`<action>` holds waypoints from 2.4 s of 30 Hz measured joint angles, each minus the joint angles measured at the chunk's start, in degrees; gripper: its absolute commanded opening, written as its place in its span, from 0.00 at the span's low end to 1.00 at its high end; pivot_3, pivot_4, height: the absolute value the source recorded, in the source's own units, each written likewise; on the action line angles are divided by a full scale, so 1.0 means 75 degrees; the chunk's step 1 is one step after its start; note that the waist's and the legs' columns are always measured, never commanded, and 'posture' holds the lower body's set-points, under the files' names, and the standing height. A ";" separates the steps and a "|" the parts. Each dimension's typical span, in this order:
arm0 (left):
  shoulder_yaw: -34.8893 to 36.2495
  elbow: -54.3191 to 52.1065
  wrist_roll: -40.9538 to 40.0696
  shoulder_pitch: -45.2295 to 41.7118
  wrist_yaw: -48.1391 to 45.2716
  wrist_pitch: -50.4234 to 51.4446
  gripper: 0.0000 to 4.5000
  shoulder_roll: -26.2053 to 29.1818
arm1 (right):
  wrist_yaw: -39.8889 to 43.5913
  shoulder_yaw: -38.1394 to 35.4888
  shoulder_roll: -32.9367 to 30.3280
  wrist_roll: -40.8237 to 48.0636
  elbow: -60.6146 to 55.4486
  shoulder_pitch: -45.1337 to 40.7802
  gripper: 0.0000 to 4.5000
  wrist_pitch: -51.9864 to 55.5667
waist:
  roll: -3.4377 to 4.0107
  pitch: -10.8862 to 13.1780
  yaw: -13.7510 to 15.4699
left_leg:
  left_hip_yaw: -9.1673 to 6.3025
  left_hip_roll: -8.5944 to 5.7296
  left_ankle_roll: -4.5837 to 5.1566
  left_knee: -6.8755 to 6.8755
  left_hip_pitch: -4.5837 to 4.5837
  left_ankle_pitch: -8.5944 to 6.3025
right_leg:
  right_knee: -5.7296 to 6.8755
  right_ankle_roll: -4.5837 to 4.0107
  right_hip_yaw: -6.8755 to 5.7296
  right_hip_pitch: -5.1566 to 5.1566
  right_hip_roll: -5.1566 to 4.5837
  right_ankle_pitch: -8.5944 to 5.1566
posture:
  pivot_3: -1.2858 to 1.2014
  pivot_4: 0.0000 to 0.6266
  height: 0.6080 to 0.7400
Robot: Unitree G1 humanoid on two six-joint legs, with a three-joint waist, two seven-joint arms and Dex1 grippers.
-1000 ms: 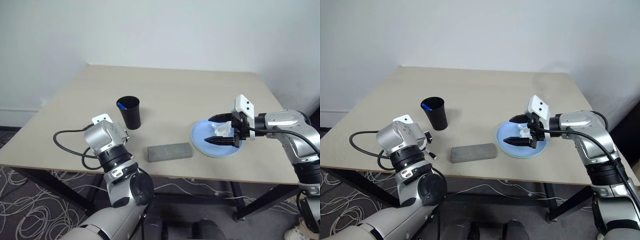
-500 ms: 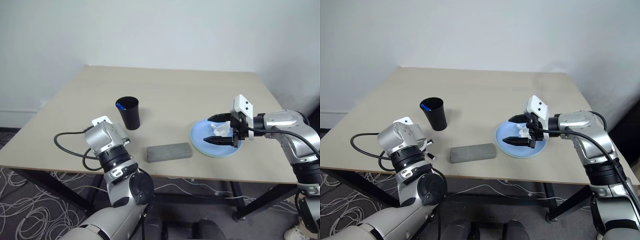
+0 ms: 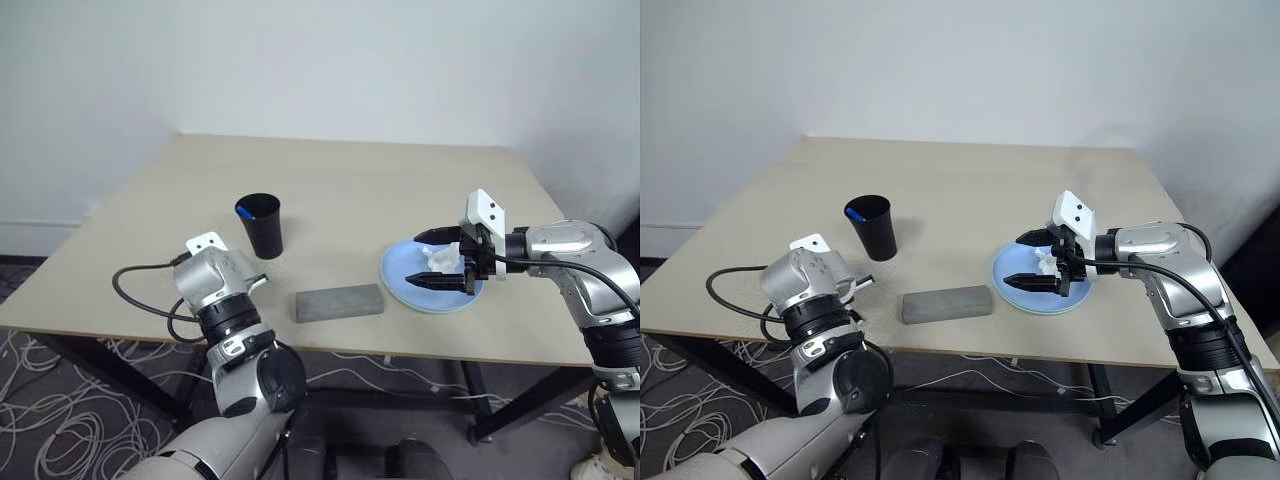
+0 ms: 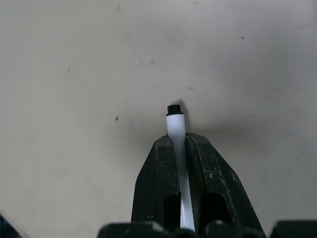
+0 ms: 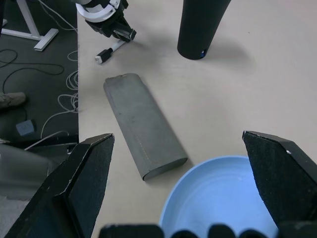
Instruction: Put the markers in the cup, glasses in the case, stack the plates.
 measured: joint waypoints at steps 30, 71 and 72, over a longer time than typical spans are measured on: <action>-0.4761 0.0466 -0.2225 -0.0204 -0.6297 -0.5999 0.01 0.3221 | -0.0032 0.0015 0.0079 0.0001 0.0003 -0.0120 1.00 0.0018 | -0.0008 0.0005 -0.0082 | 0.0024 0.0023 -0.0017 -0.0110 -0.0021 0.0030 | -0.0127 -0.0042 0.0042 -0.0042 0.0032 0.0023 | 0.52 0.00 0.98; -0.4229 0.5680 -0.1562 0.0122 -0.5540 -1.2433 0.01 0.3066 | -0.0188 0.0014 0.0200 0.0039 -0.0027 -0.0128 1.00 0.0132 | -0.0014 0.0002 -0.0046 | 0.0026 0.0015 0.0025 -0.0078 -0.0015 0.0053 | -0.0127 -0.0013 0.0013 -0.0005 0.0034 0.0042 | 0.52 0.00 0.98; -0.4231 0.5772 -0.1560 0.0117 -0.5541 -1.2498 0.01 0.3063 | -0.0189 0.0014 0.0200 0.0039 -0.0028 -0.0128 1.00 0.0132 | -0.0014 0.0001 -0.0047 | 0.0026 0.0015 0.0026 -0.0078 -0.0015 0.0052 | -0.0127 -0.0013 0.0014 -0.0004 0.0034 0.0042 | 0.52 0.00 0.98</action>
